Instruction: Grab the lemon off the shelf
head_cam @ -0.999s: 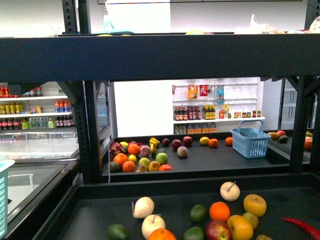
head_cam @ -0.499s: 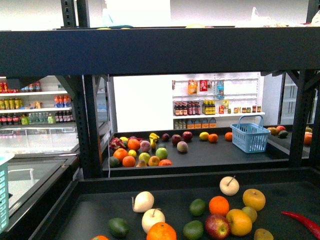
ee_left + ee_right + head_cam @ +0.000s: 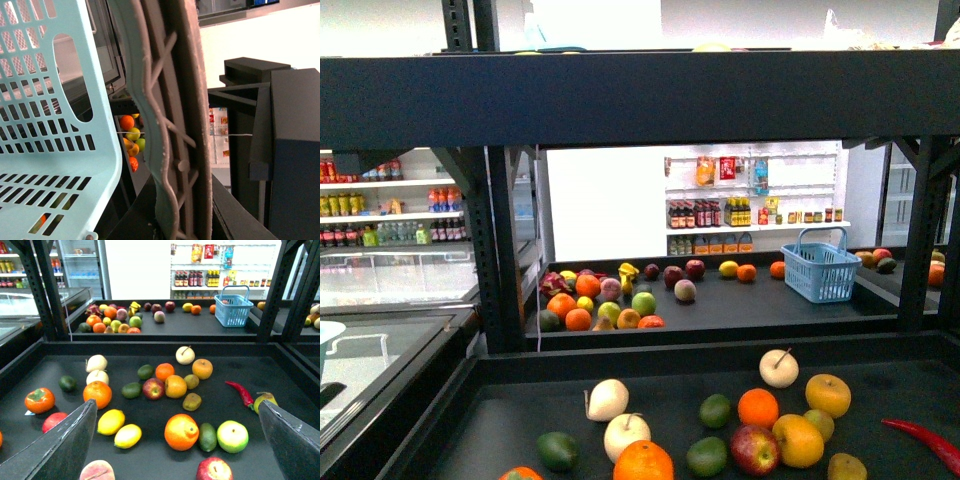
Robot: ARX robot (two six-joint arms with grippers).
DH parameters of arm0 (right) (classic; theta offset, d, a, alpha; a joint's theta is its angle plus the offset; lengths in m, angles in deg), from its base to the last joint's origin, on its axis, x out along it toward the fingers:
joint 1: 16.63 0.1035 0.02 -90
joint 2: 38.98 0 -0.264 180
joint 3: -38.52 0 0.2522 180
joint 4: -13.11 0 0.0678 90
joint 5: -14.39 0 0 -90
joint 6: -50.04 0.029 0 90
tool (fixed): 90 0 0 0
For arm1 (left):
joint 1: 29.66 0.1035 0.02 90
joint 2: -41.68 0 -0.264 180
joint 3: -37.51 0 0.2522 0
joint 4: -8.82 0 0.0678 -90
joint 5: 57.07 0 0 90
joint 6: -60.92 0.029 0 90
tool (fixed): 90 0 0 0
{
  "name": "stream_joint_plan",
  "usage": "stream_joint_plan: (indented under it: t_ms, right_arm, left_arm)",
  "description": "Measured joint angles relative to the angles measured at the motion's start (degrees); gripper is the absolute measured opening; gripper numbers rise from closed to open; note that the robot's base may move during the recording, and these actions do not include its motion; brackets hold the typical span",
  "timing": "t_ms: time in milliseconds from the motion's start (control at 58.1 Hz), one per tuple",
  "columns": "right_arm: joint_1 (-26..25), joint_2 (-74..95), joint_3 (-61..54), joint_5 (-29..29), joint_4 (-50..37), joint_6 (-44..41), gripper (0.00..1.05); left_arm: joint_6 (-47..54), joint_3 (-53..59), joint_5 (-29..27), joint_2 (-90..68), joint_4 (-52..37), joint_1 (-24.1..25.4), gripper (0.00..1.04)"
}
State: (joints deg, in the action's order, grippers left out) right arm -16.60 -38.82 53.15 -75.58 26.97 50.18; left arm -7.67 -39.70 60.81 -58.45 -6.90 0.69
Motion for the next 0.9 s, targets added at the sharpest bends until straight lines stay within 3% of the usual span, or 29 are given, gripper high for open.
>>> stream_joint_plan:
  t_ms: [258, 517, 895]
  right_arm:
    - [0.0, 0.0, 0.0, 0.0, 0.0, 0.0, 0.97]
    - [0.0, 0.0, 0.0, 0.0, 0.0, 0.0, 0.97]
    - [0.0, 0.0, 0.0, 0.0, 0.0, 0.0, 0.97]
  left_arm:
    - [6.4, 4.9, 9.1, 8.8, 1.5, -9.9, 0.10]
    - [15.3, 5.6, 14.2, 12.8, 2.9, -21.9, 0.10]
    - [16.9, 6.0, 9.5, 8.8, 1.7, -37.8, 0.10]
